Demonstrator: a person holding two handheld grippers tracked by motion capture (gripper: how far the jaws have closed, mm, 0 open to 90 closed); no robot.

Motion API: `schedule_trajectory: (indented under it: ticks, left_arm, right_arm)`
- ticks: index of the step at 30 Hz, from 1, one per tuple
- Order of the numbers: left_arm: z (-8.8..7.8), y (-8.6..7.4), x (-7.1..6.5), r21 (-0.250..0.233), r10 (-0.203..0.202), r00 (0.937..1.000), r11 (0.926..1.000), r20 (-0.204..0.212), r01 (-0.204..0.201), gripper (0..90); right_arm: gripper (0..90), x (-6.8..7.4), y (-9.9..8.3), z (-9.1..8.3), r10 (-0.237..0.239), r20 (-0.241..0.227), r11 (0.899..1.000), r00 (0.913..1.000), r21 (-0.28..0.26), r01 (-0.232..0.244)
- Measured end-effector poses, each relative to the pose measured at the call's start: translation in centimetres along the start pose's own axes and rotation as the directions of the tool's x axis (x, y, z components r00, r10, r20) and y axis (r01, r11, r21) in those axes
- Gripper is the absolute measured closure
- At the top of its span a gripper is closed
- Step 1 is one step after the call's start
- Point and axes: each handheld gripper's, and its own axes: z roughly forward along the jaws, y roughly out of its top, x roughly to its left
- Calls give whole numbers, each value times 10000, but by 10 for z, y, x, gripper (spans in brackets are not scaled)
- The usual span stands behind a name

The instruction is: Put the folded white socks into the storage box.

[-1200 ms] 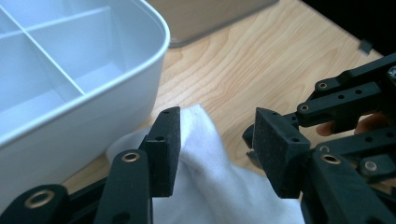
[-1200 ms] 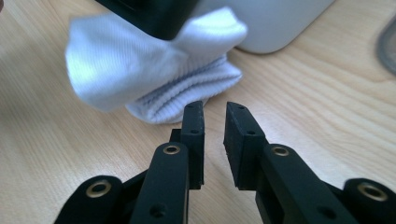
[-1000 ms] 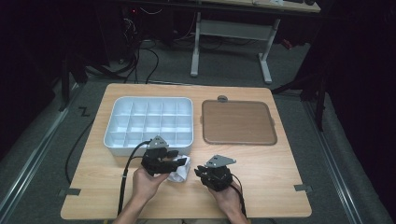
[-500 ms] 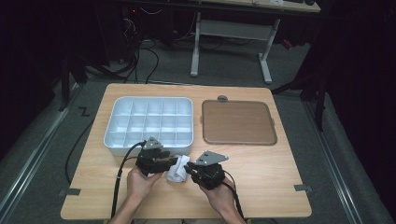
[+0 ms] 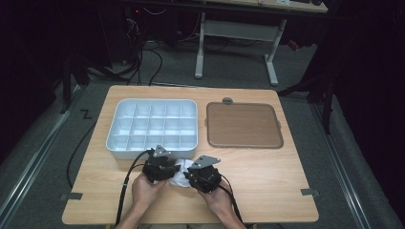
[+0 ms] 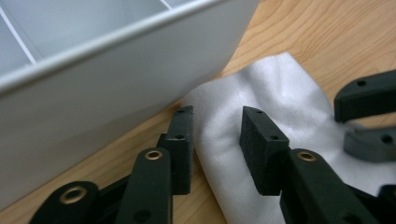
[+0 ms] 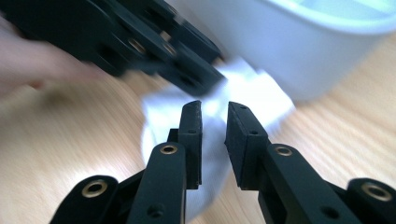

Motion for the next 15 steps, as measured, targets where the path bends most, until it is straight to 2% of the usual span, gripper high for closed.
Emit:
schedule_trajectory:
  ticks: [4, 9, 15]
  left_arm:
    - [0, -4, 0, -76, -52, 10000, 10000, -56, 52, 669]
    - [-2, -8, 0, -211, 120, 9998, 9997, -144, -123, 667]
    - [-3, -9, 1, -227, 130, 9997, 9997, -192, -134, 664]
  right_arm:
    - [769, -8, -14, 3, 164, 114, 9995, 9998, 278, -167]
    - [777, -9, -19, 11, 175, 186, 9988, 9997, 458, -183]
    - [782, -9, -24, 14, 174, 158, 9992, 9997, 354, -180]
